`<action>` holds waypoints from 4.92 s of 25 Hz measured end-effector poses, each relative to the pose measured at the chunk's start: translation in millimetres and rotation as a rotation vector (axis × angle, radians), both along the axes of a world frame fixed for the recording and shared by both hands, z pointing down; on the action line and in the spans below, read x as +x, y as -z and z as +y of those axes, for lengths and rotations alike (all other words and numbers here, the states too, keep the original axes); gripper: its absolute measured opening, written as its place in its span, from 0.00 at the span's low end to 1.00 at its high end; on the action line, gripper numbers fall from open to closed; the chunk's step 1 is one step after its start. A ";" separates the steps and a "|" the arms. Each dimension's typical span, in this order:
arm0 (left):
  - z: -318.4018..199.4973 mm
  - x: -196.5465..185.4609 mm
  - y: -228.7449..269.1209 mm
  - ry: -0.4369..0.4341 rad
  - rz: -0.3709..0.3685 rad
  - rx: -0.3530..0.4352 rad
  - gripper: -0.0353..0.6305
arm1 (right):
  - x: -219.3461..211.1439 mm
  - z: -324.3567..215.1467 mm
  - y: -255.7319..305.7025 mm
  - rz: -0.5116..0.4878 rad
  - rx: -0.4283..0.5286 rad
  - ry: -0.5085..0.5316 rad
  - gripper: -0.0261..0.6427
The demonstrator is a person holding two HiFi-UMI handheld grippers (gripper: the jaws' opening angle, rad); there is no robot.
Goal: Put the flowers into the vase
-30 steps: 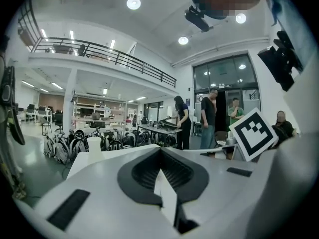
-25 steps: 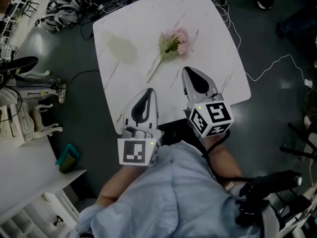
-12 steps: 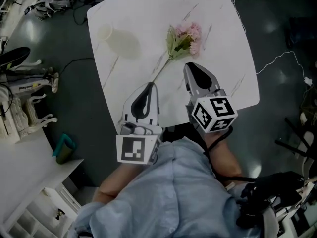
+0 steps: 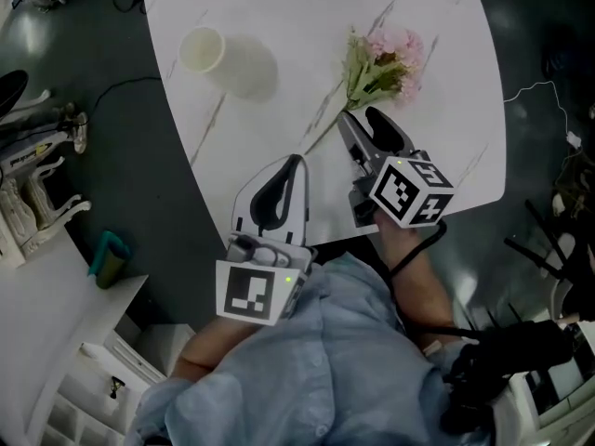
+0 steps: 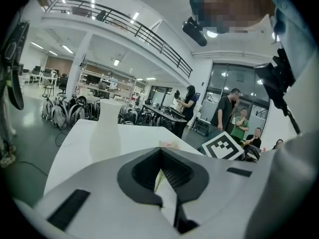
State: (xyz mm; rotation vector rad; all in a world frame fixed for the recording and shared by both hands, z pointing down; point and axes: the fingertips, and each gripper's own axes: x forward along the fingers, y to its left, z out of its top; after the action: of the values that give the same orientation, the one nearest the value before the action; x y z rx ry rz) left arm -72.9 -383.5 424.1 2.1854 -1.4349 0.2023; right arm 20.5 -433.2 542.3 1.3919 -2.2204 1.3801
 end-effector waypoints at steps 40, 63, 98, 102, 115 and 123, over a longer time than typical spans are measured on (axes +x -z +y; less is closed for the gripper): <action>29.4 -88.2 32.9 0.216 0.063 0.103 0.06 | -52.3 -84.7 141.7 -0.188 0.285 -0.009 0.09; 22.6 -157.3 31.5 0.410 0.069 0.107 0.06 | -165.2 -144.0 253.0 -0.229 0.705 0.224 0.09; 16.6 -121.0 37.9 0.310 0.030 0.130 0.06 | -164.6 -51.9 155.5 0.116 0.650 0.528 0.26; 17.8 -115.3 44.1 0.301 0.010 0.147 0.06 | -151.7 -44.4 150.4 0.128 0.615 0.495 0.26; 24.2 -95.4 80.1 0.327 -0.111 0.263 0.06 | -80.2 11.5 159.2 0.136 0.542 0.376 0.06; 37.7 -72.3 113.4 0.296 -0.142 0.333 0.06 | -51.9 42.4 194.5 0.125 0.613 0.328 0.04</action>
State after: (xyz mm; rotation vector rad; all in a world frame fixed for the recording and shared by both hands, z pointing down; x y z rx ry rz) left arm -145.2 -345.9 310.7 2.2092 -1.9698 0.0124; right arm -31.4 -390.8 347.8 1.1309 -2.7466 0.5077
